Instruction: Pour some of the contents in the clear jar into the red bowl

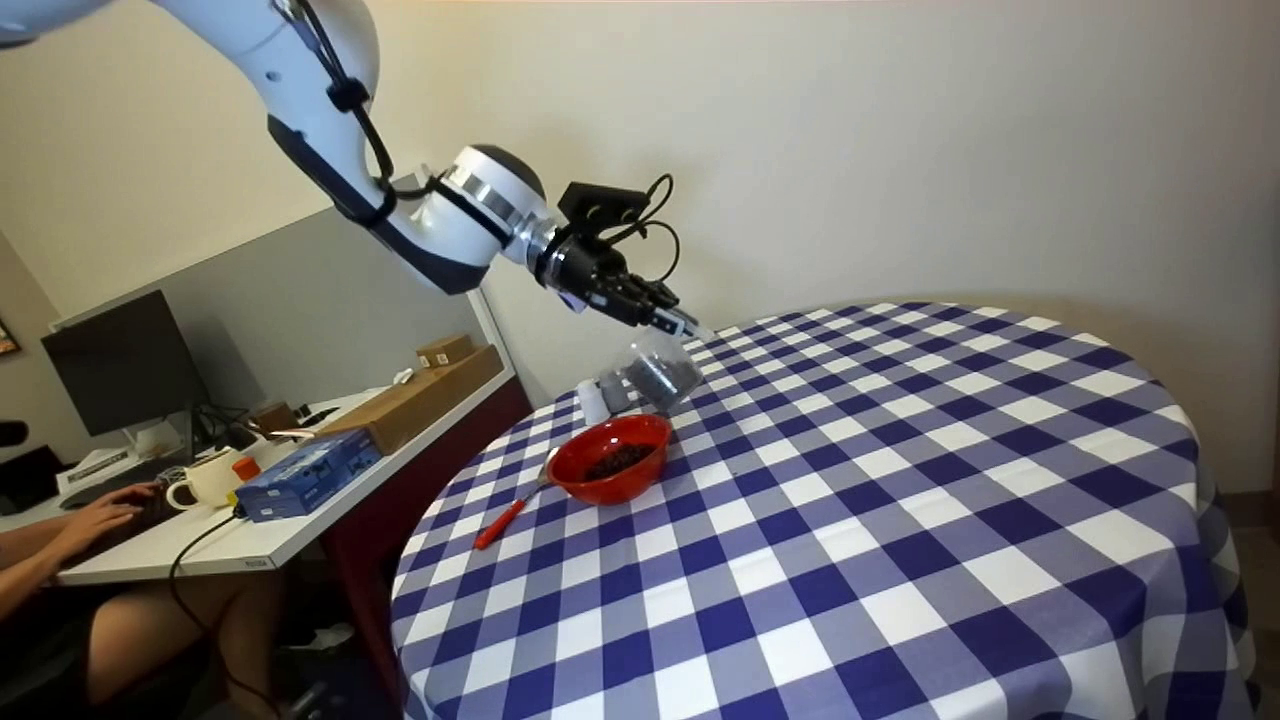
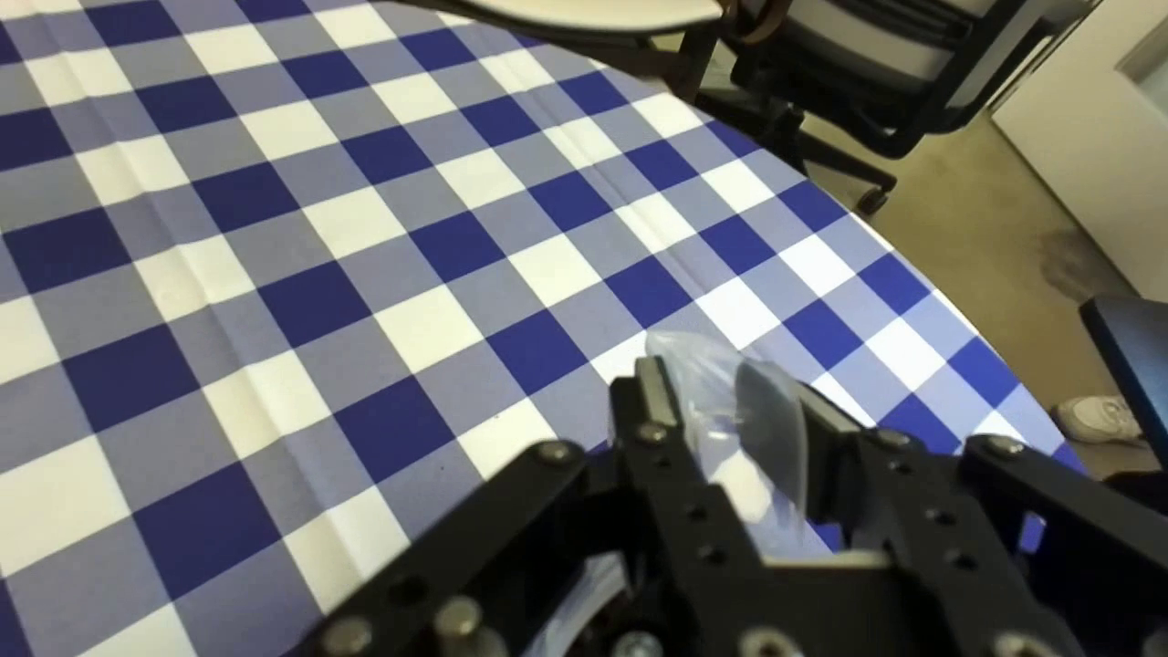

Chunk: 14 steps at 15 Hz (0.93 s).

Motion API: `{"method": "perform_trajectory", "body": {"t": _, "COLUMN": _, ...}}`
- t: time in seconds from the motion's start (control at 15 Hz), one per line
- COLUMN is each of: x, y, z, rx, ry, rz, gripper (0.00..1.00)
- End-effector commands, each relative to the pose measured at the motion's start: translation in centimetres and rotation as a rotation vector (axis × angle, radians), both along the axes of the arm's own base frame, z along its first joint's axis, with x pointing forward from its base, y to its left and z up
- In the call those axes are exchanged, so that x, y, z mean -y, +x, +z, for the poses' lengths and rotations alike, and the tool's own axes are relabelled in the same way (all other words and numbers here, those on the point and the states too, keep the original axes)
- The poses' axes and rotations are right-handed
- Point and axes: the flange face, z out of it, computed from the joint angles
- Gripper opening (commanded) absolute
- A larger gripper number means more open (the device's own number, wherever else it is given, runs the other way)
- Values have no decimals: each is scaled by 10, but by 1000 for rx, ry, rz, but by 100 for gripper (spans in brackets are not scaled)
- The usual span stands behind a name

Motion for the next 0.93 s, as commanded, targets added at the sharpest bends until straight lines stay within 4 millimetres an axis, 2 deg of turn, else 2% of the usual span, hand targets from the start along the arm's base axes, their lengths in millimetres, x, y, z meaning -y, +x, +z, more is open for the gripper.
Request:
{"method": "perform_trajectory", "body": {"t": 0.0, "x": 51, "y": -5, "z": 31, "rx": -3, "ry": 186, "rz": 45, "gripper": 8}}
{"method": "perform_trajectory", "body": {"t": 0.2, "x": 102, "y": -6, "z": 39, "rx": 2, "ry": 335, "rz": 75, "gripper": 8}}
{"method": "perform_trajectory", "body": {"t": 0.47, "x": 160, "y": -14, "z": 27, "rx": -36, "ry": 471, "rz": 67, "gripper": 8}}
{"method": "perform_trajectory", "body": {"t": 0.67, "x": 185, "y": -22, "z": 13, "rx": -81, "ry": 507, "rz": 26, "gripper": 8}}
{"method": "perform_trajectory", "body": {"t": 0.87, "x": 192, "y": -27, "z": 0, "rx": -104, "ry": 501, "rz": 12, "gripper": 8}}
